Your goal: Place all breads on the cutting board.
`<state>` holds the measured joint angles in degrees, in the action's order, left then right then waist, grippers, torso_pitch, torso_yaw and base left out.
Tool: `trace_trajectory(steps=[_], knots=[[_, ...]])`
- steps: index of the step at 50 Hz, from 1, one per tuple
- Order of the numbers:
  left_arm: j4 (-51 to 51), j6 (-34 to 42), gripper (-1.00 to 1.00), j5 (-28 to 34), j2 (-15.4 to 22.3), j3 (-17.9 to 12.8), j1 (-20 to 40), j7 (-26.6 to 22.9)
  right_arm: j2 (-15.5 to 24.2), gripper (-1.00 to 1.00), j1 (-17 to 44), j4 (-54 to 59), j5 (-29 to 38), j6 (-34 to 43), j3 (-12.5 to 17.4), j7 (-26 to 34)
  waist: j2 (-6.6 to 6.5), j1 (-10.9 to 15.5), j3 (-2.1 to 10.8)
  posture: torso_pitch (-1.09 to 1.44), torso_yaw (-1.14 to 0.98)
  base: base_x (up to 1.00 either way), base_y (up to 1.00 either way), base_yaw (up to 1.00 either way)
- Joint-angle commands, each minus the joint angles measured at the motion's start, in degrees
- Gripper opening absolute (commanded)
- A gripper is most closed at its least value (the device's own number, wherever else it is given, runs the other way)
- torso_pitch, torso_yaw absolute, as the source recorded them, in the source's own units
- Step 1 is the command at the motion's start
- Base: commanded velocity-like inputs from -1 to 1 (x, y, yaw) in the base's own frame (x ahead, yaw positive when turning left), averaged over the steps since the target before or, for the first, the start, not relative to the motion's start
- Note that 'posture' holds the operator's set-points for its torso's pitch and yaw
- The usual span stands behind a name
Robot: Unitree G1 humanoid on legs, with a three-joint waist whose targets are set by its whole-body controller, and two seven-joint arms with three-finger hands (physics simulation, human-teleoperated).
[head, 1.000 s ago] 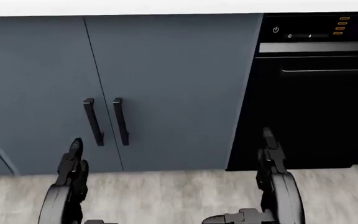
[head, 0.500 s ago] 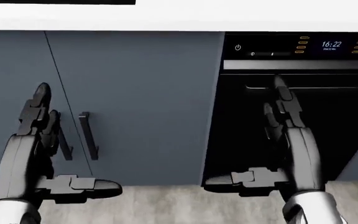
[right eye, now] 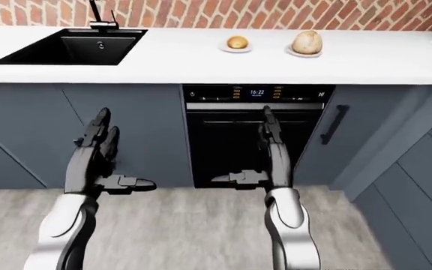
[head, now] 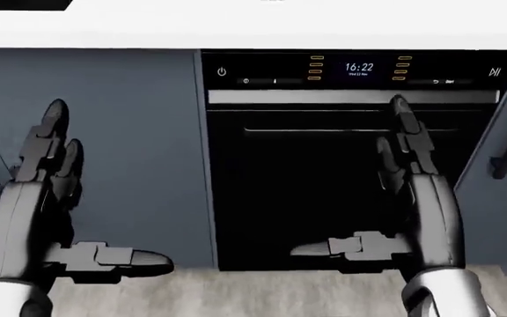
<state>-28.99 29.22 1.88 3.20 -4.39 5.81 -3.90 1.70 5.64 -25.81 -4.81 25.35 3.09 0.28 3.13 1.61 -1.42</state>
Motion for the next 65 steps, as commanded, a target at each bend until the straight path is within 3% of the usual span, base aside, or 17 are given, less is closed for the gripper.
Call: trace_trajectory(steps=[1, 2, 5, 11, 14, 15, 19, 22, 24, 25, 26, 28, 35, 39, 46, 61, 65], knots=[[-0.65, -1.70, 1.00, -0.13, -0.19, 0.44, 0.61, -0.29, 0.37, 1.00, 0.68, -1.20, 0.07, -1.15, 0.72, -0.21, 3.67, -0.74, 1.90, 0.00, 0.00, 0.00, -0.79, 0.00], [-1.09, -1.35, 1.00, -0.07, -0.23, 0.54, 0.51, -0.30, 0.37, 1.00, 0.63, -1.27, 0.09, -1.11, 0.73, -0.24, -0.50, -0.61, 0.21, 0.00, 0.00, 0.00, -0.77, 0.00], [-0.67, -2.07, 1.00, -0.16, -0.30, 0.36, 0.19, -0.38, 0.30, 1.00, 0.44, -1.94, 0.15, -0.77, 0.50, -0.28, -0.85, -1.05, 0.54, 0.00, 0.00, 0.00, -0.78, 0.00], [0.00, -2.74, 1.00, -0.08, -0.37, 0.52, 0.07, -0.34, 0.23, 1.00, 0.40, -1.52, 0.35, -1.16, 0.21, -0.12, -4.39, -0.87, -0.93, 0.00, 0.00, 0.00, -0.78, 0.00], [0.48, -3.47, 1.00, -0.13, -0.40, 0.36, -0.30, -0.35, 0.18, 1.00, 0.26, -1.53, 0.42, -1.34, 0.09, 0.04, -7.32, -0.50, -0.06, 0.00, 0.00, 0.00, -0.78, 0.00], [0.51, -3.58, 1.00, -0.10, -0.43, 0.45, -0.39, -0.36, 0.14, 1.00, 0.20, -1.62, 0.42, -1.35, 0.08, 0.04, -6.07, 0.26, -0.45, 0.00, 0.00, 0.00, -0.79, 0.00], [0.35, -3.19, 1.00, -0.26, -0.19, -0.02, 0.00, -0.46, 0.02, 1.00, 0.10, -1.79, 0.60, -1.24, -0.21, -0.01, -6.99, -0.13, 1.16, 0.00, 0.00, 0.00, -0.78, 0.00], [0.03, -3.18, 1.00, -0.18, -0.20, 0.12, -0.16, -0.62, 0.10, 1.00, 0.18, -2.08, 0.88, -1.03, -0.37, 0.19, -4.90, 0.27, 0.22, 0.00, 0.00, 0.00, -0.78, 0.00], [-0.29, -2.65, 1.00, -0.17, -0.13, 0.04, 0.24, -0.62, 0.16, 1.00, 0.21, -3.32, 0.90, -0.40, -0.57, 0.61, -2.12, -0.01, 0.28, 0.00, 0.00, 0.00, -0.54, 0.00], [-0.41, -2.45, 1.00, -0.18, -0.04, -0.08, 0.42, -0.64, 0.22, 1.00, 0.09, -4.04, 1.32, -0.53, -0.98, 0.89, 4.09, -0.32, 1.22, 0.00, 0.00, 0.00, 0.00, 0.00], [-0.91, -1.83, 1.00, -0.16, 0.10, -0.23, 0.75, -0.63, 0.12, 1.00, 0.34, -4.21, 1.23, -0.38, -0.94, 1.07, 2.63, -0.72, -0.83, 0.00, 0.00, 0.00, 0.00, 0.00], [-1.71, -0.88, 1.00, -0.04, 0.33, -0.31, 1.30, -0.73, -0.24, 1.00, 0.75, -4.58, -0.05, 1.05, -0.40, 1.34, 2.16, -1.01, 1.13, 0.00, 0.00, 0.00, 0.04, 0.00], [-3.55, 2.97, 1.00, -0.41, 1.10, -0.95, 4.80, -1.05, 0.39, 1.00, 3.06, -6.29, -2.41, 4.38, 1.13, -0.62, 0.16, -1.42, 0.20, 0.00, 0.00, 0.00, 0.16, 0.57], [-4.75, 5.76, 1.00, -0.99, 1.80, -1.42, 7.45, -1.05, 1.37, 1.00, 4.32, -8.78, -1.87, 5.94, 1.72, -1.90, -0.72, -1.78, 1.80, 0.00, 0.00, 0.03, 0.00, 0.00], [-6.08, 7.57, 1.00, -1.79, 2.53, -1.94, 8.90, -0.87, 1.91, 1.00, 7.66, -11.05, 0.68, 9.55, 0.26, -2.09, -2.66, -1.54, -0.41, 0.00, 0.00, 0.32, 0.01, 0.00], [-8.00, 11.36, 1.00, -3.17, 4.15, -3.15, 12.25, -0.45, 2.03, 1.00, 12.58, -12.91, 0.73, 14.91, 1.36, -2.04, -1.61, -3.50, 0.09, 0.00, 0.00, 0.48, 0.64, 0.00], [-8.31, 12.48, 1.00, -2.74, 4.31, -2.67, 13.41, -0.27, 2.30, 1.00, 12.21, -13.17, -0.58, 14.58, 2.21, -2.33, -7.44, -4.51, -1.67, 0.00, 0.00, 0.50, 0.04, 0.00]])
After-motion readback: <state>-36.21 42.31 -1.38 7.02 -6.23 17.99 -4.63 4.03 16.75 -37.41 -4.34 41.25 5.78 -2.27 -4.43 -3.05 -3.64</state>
